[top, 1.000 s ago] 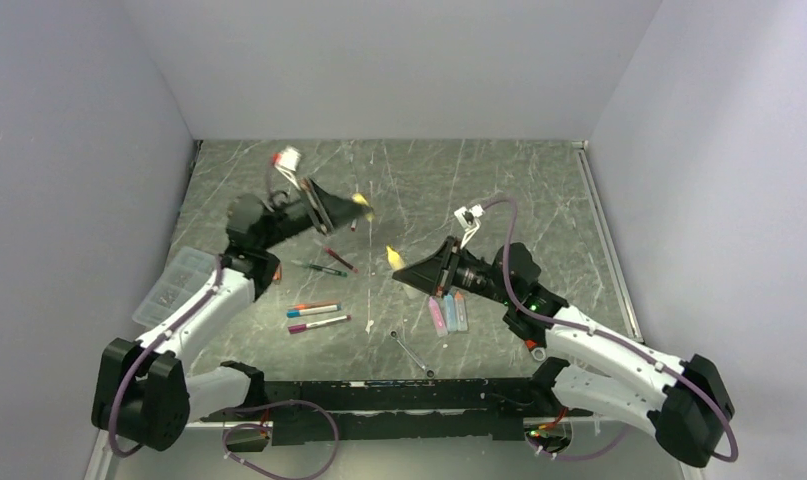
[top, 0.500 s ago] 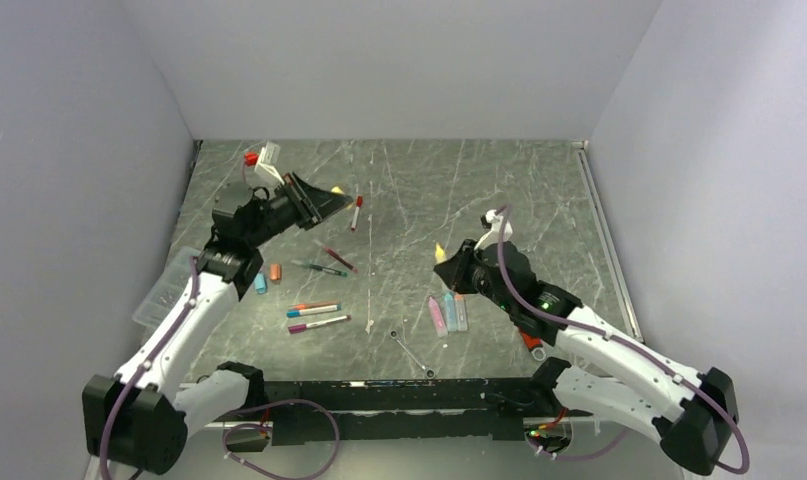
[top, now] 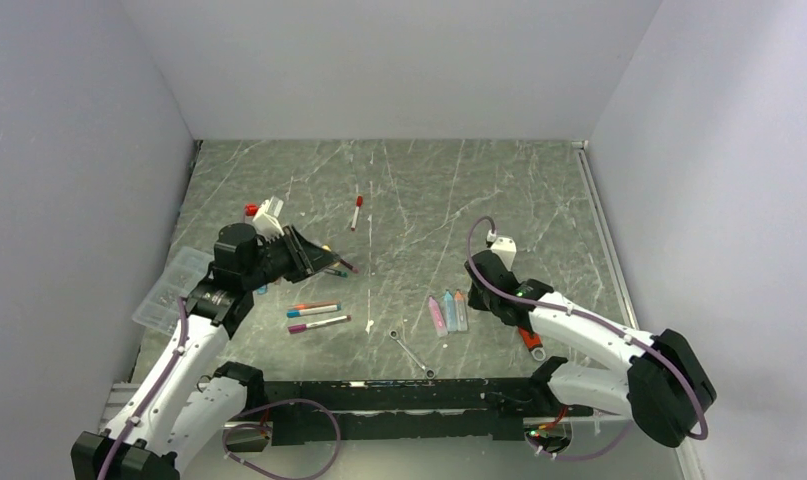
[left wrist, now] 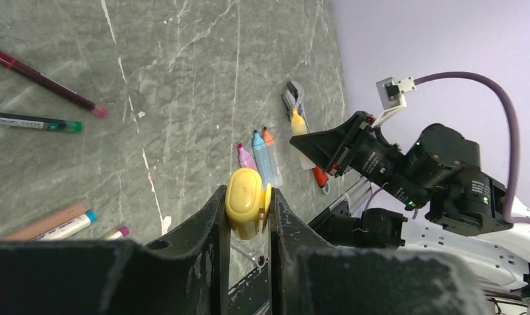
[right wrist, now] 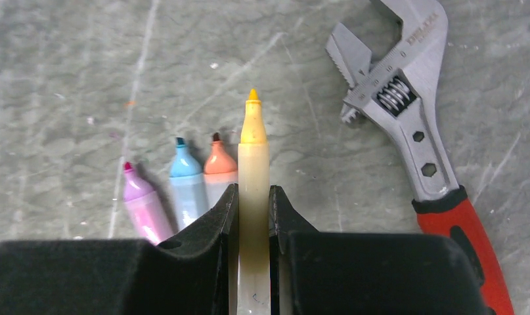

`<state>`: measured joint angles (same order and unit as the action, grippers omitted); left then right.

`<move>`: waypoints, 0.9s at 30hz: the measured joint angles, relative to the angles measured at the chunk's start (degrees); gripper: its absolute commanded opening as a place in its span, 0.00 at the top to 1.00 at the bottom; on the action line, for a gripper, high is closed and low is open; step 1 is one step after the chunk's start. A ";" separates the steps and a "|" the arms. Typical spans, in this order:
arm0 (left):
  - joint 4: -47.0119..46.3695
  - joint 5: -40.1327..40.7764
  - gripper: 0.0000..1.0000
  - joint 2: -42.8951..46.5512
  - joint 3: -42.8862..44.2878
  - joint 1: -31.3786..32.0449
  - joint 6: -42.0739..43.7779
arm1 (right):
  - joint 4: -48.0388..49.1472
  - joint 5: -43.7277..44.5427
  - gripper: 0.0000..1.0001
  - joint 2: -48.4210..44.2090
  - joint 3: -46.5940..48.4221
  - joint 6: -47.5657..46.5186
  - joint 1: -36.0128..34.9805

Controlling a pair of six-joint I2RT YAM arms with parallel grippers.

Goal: Open the pen caps

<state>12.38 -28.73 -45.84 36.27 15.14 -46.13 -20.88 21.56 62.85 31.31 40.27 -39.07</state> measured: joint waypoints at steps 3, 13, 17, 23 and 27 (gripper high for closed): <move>0.63 0.09 1.00 0.52 0.00 0.02 0.48 | 0.44 -0.15 1.00 1.05 -1.66 0.33 0.76; 1.46 0.04 1.00 0.85 0.00 0.00 0.52 | 0.98 -1.81 0.62 2.34 -3.89 1.84 1.86; 2.25 0.04 1.00 1.49 0.00 0.00 0.50 | 0.98 -2.56 0.44 2.03 -3.89 2.78 2.19; 2.34 0.02 1.00 1.62 -0.07 0.00 0.44 | 1.07 -3.50 0.25 -0.39 -3.91 3.76 2.58; 3.04 0.24 1.00 1.62 -0.17 0.00 0.42 | 2.51 -7.45 0.22 -1.01 -4.13 3.93 5.05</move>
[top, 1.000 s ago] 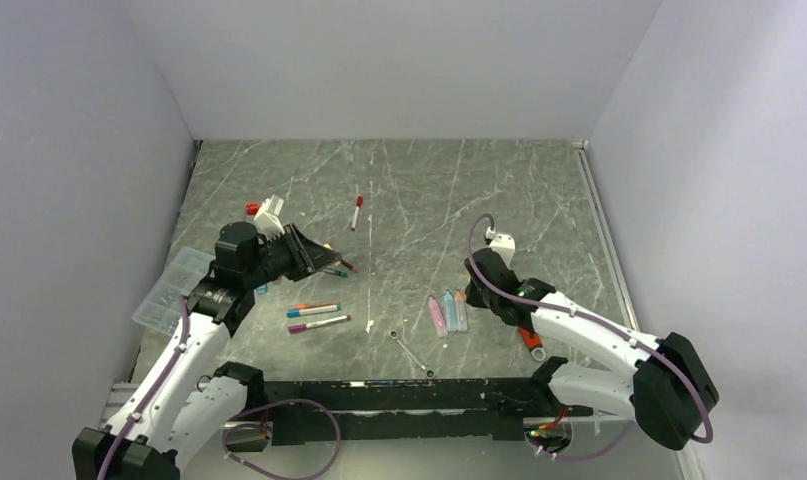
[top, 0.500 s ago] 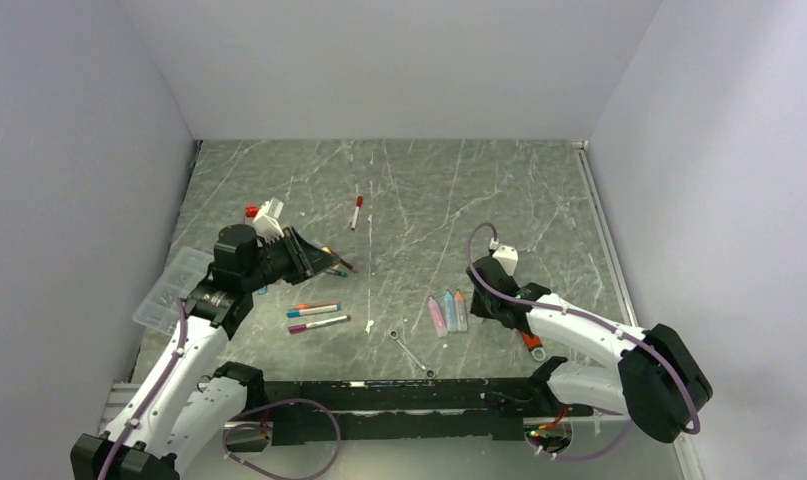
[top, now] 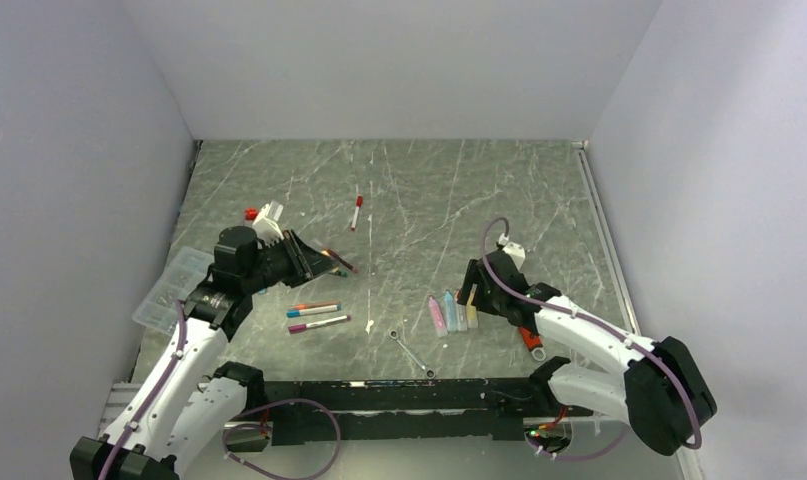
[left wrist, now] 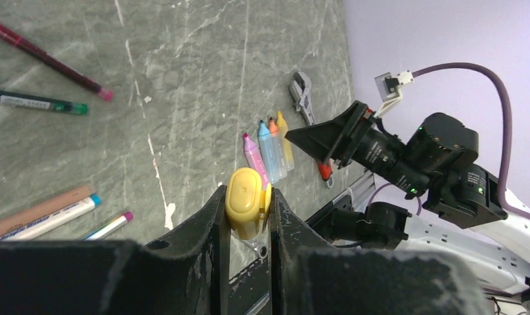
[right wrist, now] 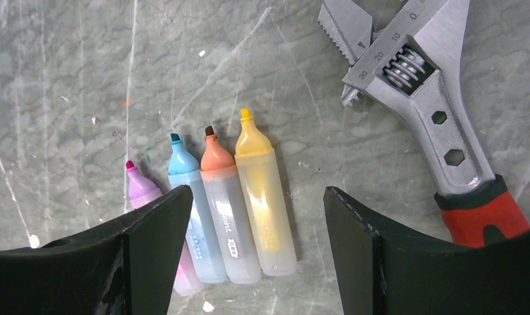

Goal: Open the pen caps

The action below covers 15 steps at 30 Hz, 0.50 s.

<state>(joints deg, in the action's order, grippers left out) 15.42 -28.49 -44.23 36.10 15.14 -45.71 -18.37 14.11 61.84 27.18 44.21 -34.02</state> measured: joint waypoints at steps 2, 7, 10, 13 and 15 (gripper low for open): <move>1.31 0.90 1.00 0.00 -0.02 0.02 0.00 | 1.20 -2.01 0.22 0.04 -0.50 -0.02 1.75; 9.40 9.57 1.00 -0.02 0.04 0.11 -0.22 | 4.48 -6.34 0.21 -1.36 -3.48 0.24 3.98; 15.58 18.47 1.00 -0.85 0.37 0.11 -0.24 | 4.48 -7.15 0.18 -6.58 -4.83 0.13 3.98; 20.63 27.43 0.93 -3.69 1.31 -0.07 -0.61 | 5.25 -7.21 0.17 -11.91 -4.83 -0.66 4.00; 22.67 32.24 0.89 -6.62 2.19 -0.33 -1.07 | 5.68 -7.23 0.17 -13.90 -4.83 -1.25 3.98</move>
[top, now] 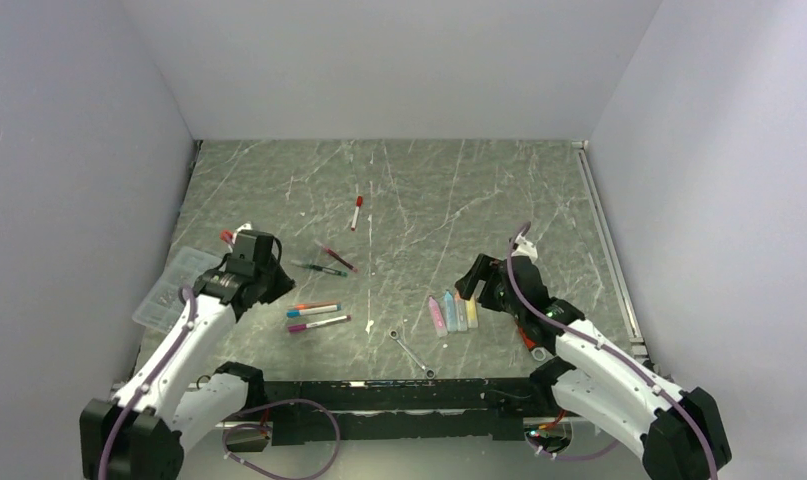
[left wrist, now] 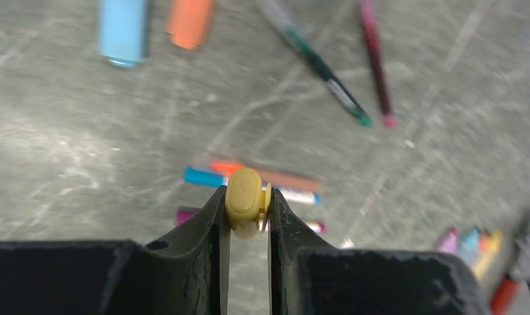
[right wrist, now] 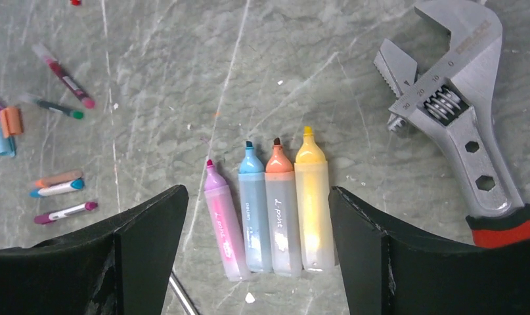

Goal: Open the pen caps

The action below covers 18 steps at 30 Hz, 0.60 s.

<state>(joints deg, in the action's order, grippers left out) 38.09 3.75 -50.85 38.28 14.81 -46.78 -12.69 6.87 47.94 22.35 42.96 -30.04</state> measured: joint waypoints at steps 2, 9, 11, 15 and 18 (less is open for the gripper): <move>1.20 4.98 0.88 -3.93 0.66 -0.61 -1.07 | 0.42 -0.31 0.17 -1.01 0.00 -0.39 0.00; 2.99 14.47 0.75 -13.81 1.29 -3.48 -3.34 | 0.83 -2.97 0.17 -4.04 -0.15 -0.66 -0.04; 3.10 15.69 0.63 -15.43 1.75 -4.17 -3.34 | 1.14 -3.52 0.17 -5.31 -0.44 -0.94 -0.07; 3.02 16.35 0.43 -17.29 3.56 -4.57 -3.15 | 2.75 -5.05 0.17 -5.90 -1.51 -1.42 -0.07; 2.89 16.31 0.36 -17.40 3.87 -4.59 -3.13 | 3.74 -6.56 0.18 -5.62 -2.43 -1.49 -0.17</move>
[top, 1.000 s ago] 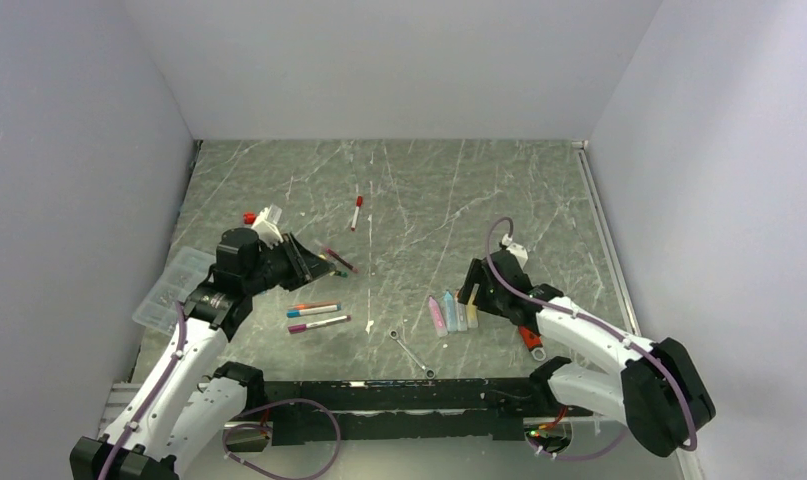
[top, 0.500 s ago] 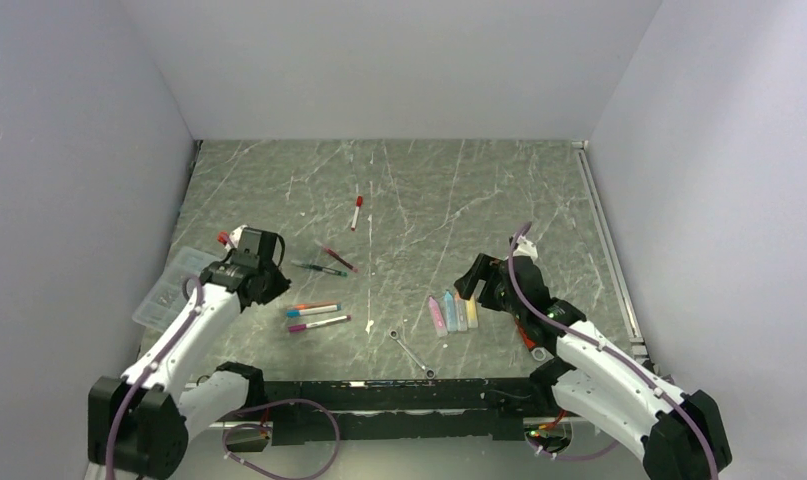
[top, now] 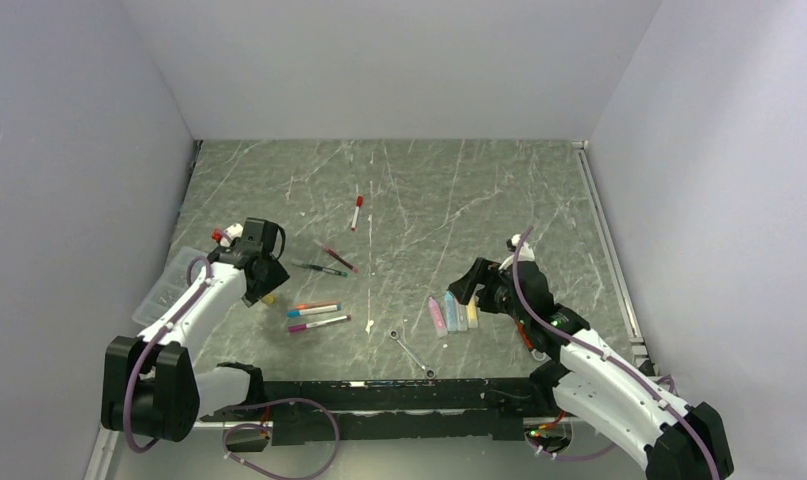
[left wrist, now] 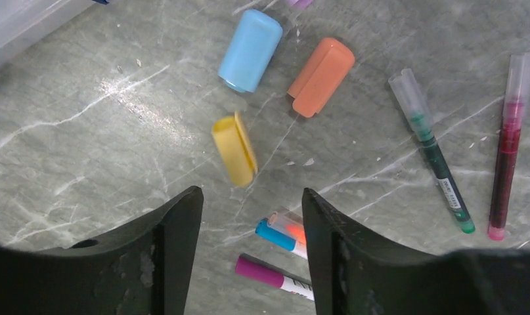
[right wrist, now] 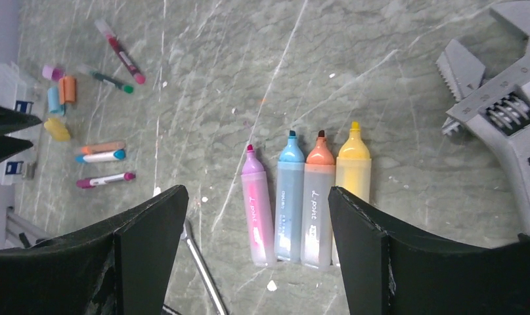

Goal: Open the pen caps

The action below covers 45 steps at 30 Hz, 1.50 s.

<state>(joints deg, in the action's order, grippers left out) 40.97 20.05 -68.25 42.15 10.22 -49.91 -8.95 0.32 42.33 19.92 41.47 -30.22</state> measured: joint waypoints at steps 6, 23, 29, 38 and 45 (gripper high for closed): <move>0.66 -1.01 0.33 1.40 0.00 0.00 0.83 | 0.50 -2.93 0.25 -0.20 0.02 -1.95 -0.70; 7.72 -12.31 0.34 27.89 -11.72 13.97 -15.39 | 4.28 3.23 0.34 31.61 19.87 -11.56 -29.81; 12.76 -10.75 0.48 27.71 -11.78 14.36 -27.50 | 4.52 5.66 0.34 34.36 21.62 -11.91 -31.32; 12.87 -10.64 0.54 11.58 -9.44 15.30 -37.81 | 4.26 9.01 0.34 26.32 18.71 -10.78 -31.41; 10.05 -10.29 0.51 7.58 -9.05 16.76 -42.40 | 1.97 11.04 0.34 19.50 15.65 -9.38 -31.45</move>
<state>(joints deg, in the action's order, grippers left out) 51.03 9.76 -60.66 33.10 26.98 -92.31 -6.98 11.35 61.82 35.57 32.10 -61.67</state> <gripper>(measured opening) 0.481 0.666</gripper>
